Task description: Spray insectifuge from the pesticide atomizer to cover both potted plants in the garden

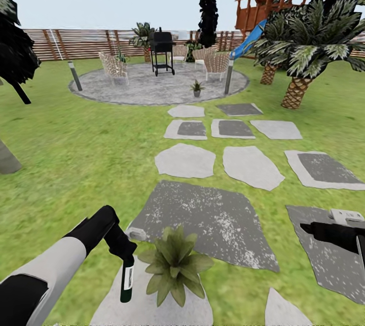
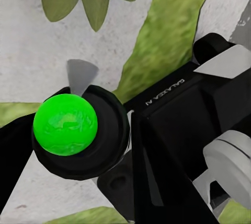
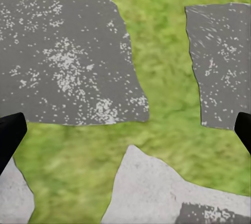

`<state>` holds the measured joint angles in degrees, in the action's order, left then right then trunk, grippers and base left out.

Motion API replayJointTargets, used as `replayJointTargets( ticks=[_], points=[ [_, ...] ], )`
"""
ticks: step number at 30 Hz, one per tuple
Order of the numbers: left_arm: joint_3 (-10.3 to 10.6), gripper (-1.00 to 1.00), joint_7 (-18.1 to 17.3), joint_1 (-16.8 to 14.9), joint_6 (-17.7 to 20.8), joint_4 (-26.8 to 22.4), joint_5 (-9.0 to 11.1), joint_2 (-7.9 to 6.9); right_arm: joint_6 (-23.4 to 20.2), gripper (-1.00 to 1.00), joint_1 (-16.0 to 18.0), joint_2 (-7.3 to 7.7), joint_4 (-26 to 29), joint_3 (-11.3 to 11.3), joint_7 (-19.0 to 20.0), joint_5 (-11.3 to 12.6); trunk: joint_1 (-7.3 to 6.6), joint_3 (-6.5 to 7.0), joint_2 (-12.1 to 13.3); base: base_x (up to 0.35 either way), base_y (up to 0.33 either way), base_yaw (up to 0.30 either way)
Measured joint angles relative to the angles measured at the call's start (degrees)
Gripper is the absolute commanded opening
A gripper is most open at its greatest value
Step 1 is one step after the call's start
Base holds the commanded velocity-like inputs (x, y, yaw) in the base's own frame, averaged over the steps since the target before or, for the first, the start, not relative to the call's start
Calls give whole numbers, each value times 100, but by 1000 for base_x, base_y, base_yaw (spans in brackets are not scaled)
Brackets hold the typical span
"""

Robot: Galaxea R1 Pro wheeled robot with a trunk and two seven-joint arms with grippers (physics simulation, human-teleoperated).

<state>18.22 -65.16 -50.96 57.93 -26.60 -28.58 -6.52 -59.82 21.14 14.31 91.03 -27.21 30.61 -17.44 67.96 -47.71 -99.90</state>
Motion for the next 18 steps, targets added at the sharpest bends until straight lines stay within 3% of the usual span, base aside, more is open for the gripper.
replayJointTargets(
  ticks=[18],
  points=[
    [-19,-100,0,-4,-1,-10,-10,-7,0,100,2,0,0,0,0,1,0,-150,0,0,0,0]
  ],
)
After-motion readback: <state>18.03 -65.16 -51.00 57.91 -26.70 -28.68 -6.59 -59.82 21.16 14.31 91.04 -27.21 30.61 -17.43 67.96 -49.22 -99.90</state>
